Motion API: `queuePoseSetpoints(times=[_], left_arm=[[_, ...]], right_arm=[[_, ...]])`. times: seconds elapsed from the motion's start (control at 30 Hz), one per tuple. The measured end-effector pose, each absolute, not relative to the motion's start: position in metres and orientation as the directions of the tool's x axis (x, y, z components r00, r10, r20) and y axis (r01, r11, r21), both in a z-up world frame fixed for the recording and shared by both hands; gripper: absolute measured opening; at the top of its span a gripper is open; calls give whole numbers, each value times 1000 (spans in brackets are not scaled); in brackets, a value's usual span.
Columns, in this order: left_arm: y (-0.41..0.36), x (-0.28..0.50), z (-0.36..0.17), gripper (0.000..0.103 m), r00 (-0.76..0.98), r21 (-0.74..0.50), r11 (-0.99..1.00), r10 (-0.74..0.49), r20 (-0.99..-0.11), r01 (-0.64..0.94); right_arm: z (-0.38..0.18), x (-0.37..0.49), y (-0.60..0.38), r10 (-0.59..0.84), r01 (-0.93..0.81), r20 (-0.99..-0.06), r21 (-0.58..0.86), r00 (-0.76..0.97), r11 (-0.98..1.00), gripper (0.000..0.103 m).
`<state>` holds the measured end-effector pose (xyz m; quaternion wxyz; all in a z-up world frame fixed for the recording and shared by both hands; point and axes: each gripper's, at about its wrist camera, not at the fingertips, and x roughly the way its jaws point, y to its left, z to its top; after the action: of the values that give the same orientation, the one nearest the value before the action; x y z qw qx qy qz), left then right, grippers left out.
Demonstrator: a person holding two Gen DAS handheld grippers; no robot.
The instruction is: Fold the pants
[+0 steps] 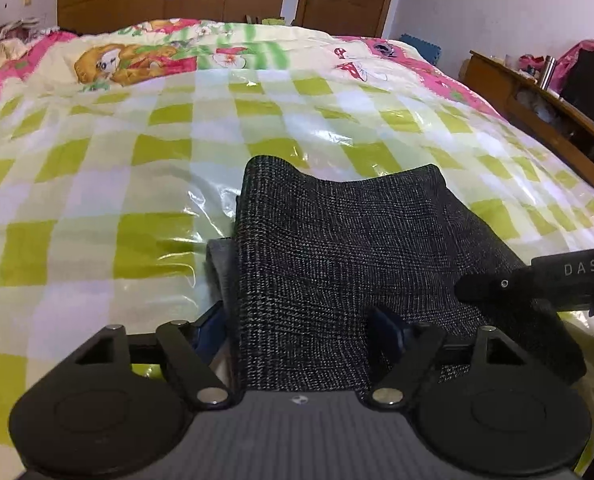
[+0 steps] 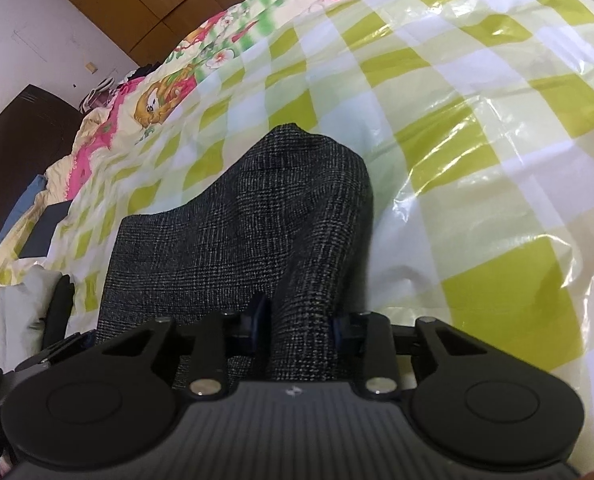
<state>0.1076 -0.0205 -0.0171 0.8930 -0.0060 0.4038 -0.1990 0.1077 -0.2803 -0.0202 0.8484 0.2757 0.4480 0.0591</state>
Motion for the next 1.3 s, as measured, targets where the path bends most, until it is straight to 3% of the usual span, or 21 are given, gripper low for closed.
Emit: queuePoseSetpoints(times=[0.13, 0.2, 0.27, 0.33, 0.4, 0.5, 1.3], left_arm=[[-21, 109, -20, 92, 592, -172, 922, -358, -722, 348], [-23, 112, -23, 99, 579, -179, 920, -362, -730, 349], [-26, 114, -28, 102, 571, -178, 920, -359, -738, 348], [-30, 111, -27, 99, 581, -162, 923, -349, -735, 350], [-34, 108, -24, 96, 588, -151, 924, -343, -732, 350], [-39, 107, -21, 93, 584, -162, 927, -342, -736, 339], [-175, 126, -10, 90, 525, -128, 865, -406, -748, 486]], right_arm=[[-22, 111, -282, 364, 145, -732, 530, 576, 836, 36], [-28, 115, -282, 385, 140, -731, 544, 564, 827, 45], [-32, 118, -278, 387, 139, -733, 543, 560, 828, 48], [-30, 119, -275, 374, 137, -736, 530, 565, 837, 45], [-25, 115, -280, 383, 128, -723, 542, 575, 831, 32], [-21, 110, -295, 413, 121, -697, 579, 587, 806, 23], [7, 96, -414, 265, 214, -720, 499, 641, 840, 21]])
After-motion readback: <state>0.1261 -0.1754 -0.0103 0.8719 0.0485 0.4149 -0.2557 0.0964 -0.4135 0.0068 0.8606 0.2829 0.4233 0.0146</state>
